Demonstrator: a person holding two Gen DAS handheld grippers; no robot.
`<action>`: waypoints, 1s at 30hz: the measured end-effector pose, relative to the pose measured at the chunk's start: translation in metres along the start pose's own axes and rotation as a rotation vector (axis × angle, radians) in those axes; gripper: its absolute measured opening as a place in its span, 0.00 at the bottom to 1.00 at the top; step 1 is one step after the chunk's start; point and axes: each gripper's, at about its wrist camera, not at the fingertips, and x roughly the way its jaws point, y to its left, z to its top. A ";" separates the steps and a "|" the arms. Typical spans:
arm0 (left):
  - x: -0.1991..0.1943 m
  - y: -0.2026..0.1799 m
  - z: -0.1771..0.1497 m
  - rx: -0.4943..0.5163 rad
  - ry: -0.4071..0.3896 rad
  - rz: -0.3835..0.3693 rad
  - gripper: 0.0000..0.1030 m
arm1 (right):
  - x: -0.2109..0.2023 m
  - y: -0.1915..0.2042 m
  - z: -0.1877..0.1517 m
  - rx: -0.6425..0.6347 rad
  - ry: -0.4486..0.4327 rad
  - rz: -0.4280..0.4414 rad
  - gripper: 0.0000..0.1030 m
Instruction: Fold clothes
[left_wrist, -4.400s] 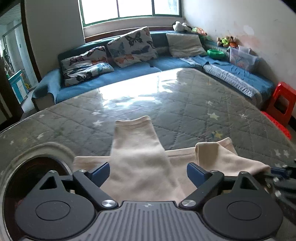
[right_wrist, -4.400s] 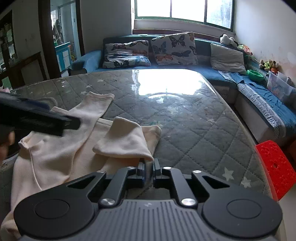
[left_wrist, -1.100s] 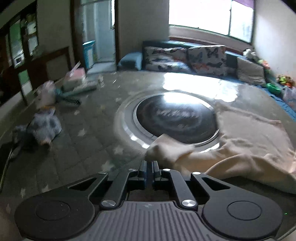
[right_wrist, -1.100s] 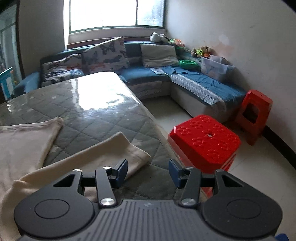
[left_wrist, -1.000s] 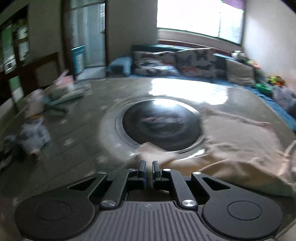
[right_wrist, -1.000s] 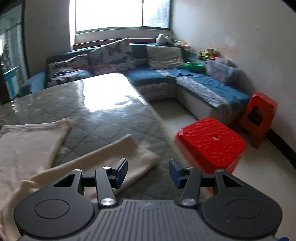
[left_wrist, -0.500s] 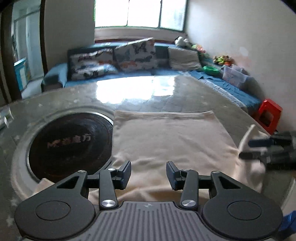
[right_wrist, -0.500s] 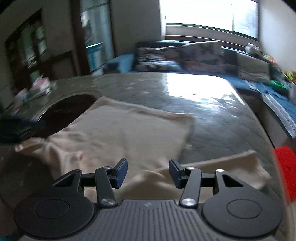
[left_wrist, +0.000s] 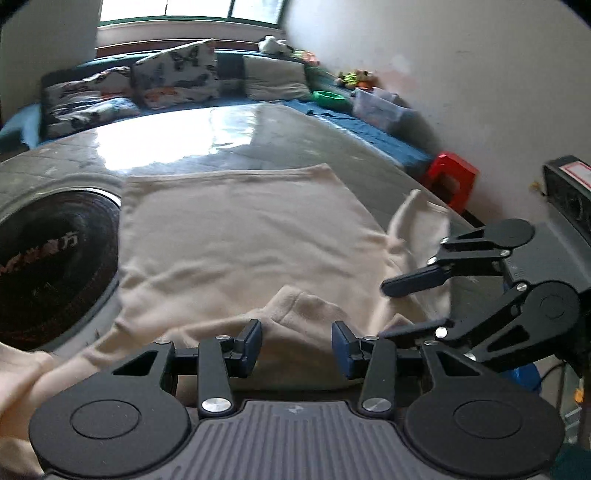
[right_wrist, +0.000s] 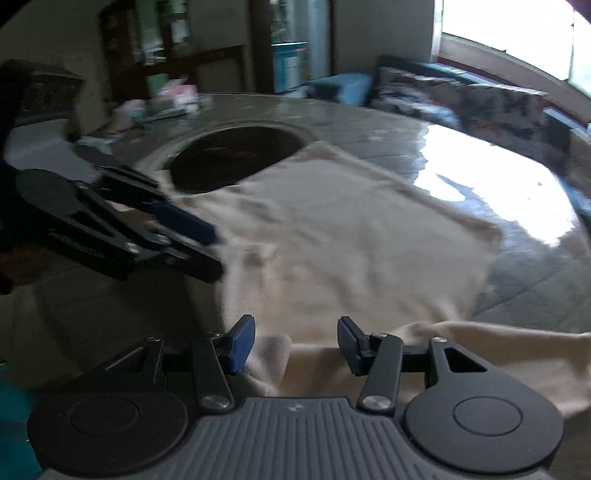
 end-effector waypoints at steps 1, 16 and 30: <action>-0.004 -0.001 -0.002 0.006 -0.006 -0.002 0.44 | -0.002 0.003 -0.001 0.001 0.003 0.038 0.49; 0.011 0.009 0.012 -0.017 -0.026 0.061 0.49 | -0.019 0.055 -0.017 -0.158 0.051 0.338 0.49; -0.021 0.004 -0.055 0.061 0.033 0.011 0.47 | -0.020 0.013 0.000 0.016 -0.031 0.152 0.50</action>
